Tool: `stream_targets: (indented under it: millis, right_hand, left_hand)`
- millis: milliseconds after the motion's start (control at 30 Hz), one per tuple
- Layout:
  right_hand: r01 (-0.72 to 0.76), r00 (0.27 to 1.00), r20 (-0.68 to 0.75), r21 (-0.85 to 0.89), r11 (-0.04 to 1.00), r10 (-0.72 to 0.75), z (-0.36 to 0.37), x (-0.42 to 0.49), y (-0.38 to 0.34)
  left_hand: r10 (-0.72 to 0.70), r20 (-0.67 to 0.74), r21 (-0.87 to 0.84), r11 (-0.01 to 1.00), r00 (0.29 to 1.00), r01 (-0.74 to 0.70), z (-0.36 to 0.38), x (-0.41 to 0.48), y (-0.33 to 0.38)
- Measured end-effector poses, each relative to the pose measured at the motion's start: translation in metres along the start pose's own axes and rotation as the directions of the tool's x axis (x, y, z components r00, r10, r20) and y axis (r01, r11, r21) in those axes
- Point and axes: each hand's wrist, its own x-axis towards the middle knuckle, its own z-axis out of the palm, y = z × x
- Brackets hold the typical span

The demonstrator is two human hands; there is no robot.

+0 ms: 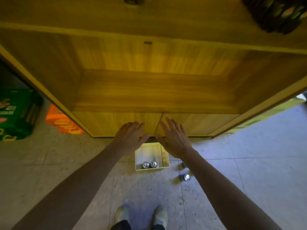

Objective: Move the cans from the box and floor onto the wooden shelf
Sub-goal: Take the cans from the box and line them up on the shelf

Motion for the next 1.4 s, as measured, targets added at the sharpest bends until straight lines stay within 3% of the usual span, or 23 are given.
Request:
stream_targets:
  millis: [133,333,567,900,1100,1267,1400]
  right_hand:
    - [-0.014,0.996,0.092,0.028,0.999,0.011,0.16,-0.011,0.036]
    - [-0.068,0.985,0.164,0.059,0.996,0.057,0.401,-0.005,0.099]
    - [-0.077,0.988,0.139,0.108,0.991,0.062,0.576,0.024,0.138]
    - [-0.011,1.0,0.022,0.08,0.997,0.009,0.635,0.047,0.152]
    - [0.011,0.999,-0.039,0.102,0.995,-0.007,0.647,0.051,0.155]
    - [0.007,0.999,-0.043,0.132,0.991,-0.001,0.647,0.054,0.155]
    - [-0.024,0.999,-0.042,0.234,0.972,0.035,0.641,0.066,0.156]
  left_hand:
    - [-0.036,0.099,-0.005,0.999,0.994,0.036,0.16,0.01,-0.004]
    - [-0.044,0.126,-0.046,0.998,0.991,0.051,0.396,0.037,-0.029]
    - [-0.046,0.103,-0.1,0.993,0.994,0.056,0.57,0.073,-0.056]
    - [-0.022,0.007,-0.122,0.992,1.0,0.022,0.648,0.089,-0.073]
    - [-0.021,-0.053,-0.154,0.988,0.998,0.013,0.663,0.089,-0.07]
    - [-0.049,-0.09,-0.086,0.995,0.995,0.041,0.661,0.096,-0.064]
    - [-0.095,-0.111,-0.124,0.989,0.989,0.082,0.66,0.106,-0.063]
